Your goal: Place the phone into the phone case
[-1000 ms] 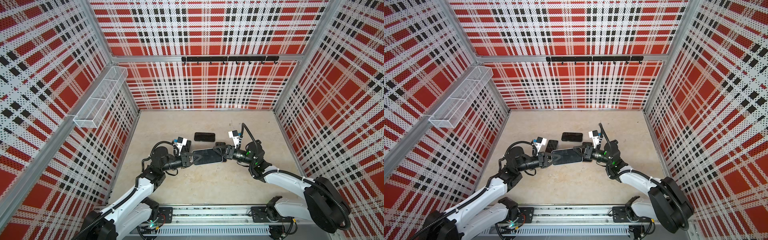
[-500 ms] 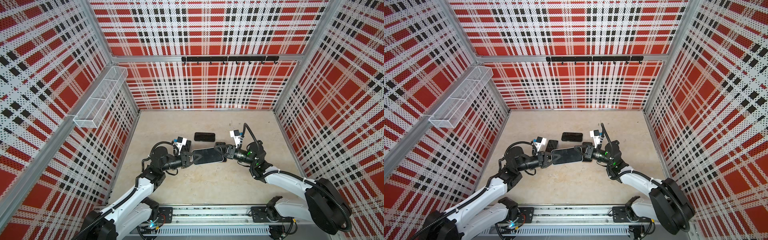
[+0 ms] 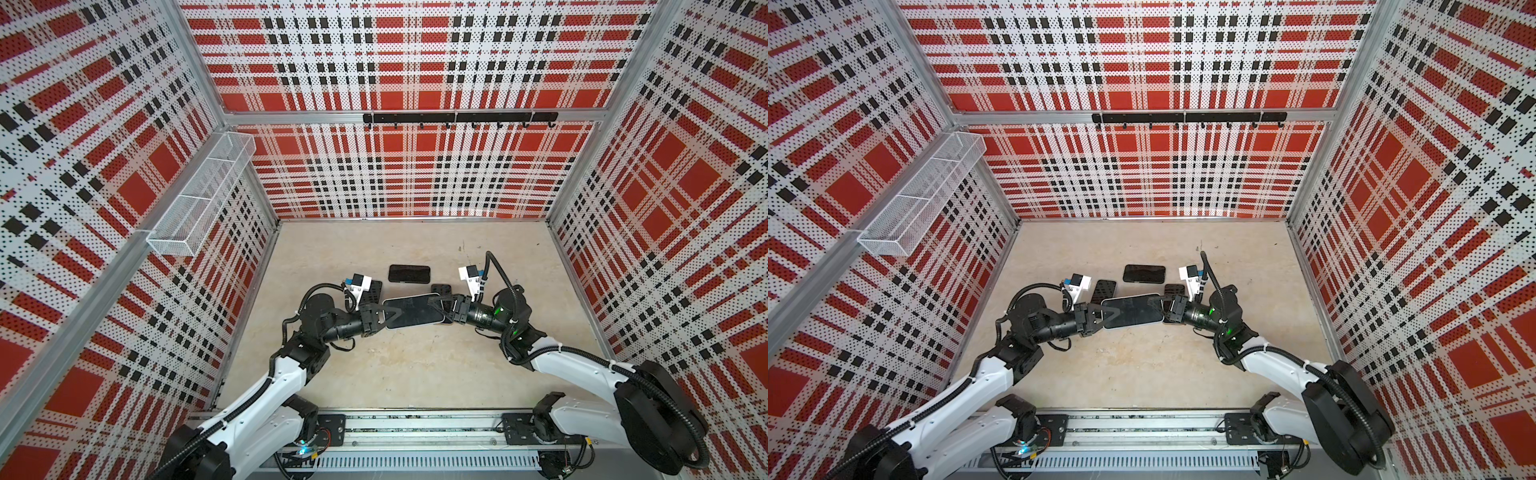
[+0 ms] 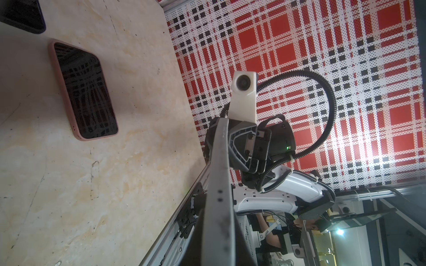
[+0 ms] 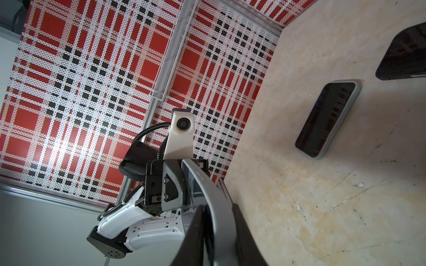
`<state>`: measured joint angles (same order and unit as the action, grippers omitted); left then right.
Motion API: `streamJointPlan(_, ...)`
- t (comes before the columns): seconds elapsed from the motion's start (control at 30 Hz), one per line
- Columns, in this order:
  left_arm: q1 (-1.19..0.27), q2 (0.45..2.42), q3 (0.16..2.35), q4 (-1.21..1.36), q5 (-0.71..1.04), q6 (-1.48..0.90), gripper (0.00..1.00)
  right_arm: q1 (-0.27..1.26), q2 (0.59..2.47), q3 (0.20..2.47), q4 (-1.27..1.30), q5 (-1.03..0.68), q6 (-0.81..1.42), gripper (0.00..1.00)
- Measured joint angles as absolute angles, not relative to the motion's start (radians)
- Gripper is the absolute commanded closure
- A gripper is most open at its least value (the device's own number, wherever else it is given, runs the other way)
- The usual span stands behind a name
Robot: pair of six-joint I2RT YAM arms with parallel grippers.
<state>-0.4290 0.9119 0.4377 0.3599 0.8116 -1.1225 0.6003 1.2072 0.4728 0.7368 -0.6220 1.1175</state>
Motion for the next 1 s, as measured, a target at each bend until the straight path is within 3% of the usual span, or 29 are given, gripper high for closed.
streamJointPlan(0.2,-0.428,0.908,0.437,0.371,0.817,-1.123,0.98,0.601,1.197,0.473,0.736,-0.622,1.121,0.96)
streamJointPlan(0.43,-0.400,0.907,0.415,0.347,0.753,-1.123,0.34,0.628,1.128,0.473,0.636,-0.583,1.094,1.00)
streamJointPlan(0.57,-0.374,0.832,0.414,0.241,0.685,-1.081,0.16,0.666,1.048,0.473,0.473,-0.496,1.068,1.00)
streamJointPlan(0.8,-0.365,0.653,0.504,-0.140,0.476,-0.905,0.12,0.765,1.009,0.468,0.314,-0.334,1.048,1.00)
streamJointPlan(1.0,-0.353,0.645,0.559,-0.329,0.374,-0.809,0.11,0.852,1.150,0.447,0.336,-0.218,1.066,1.00)
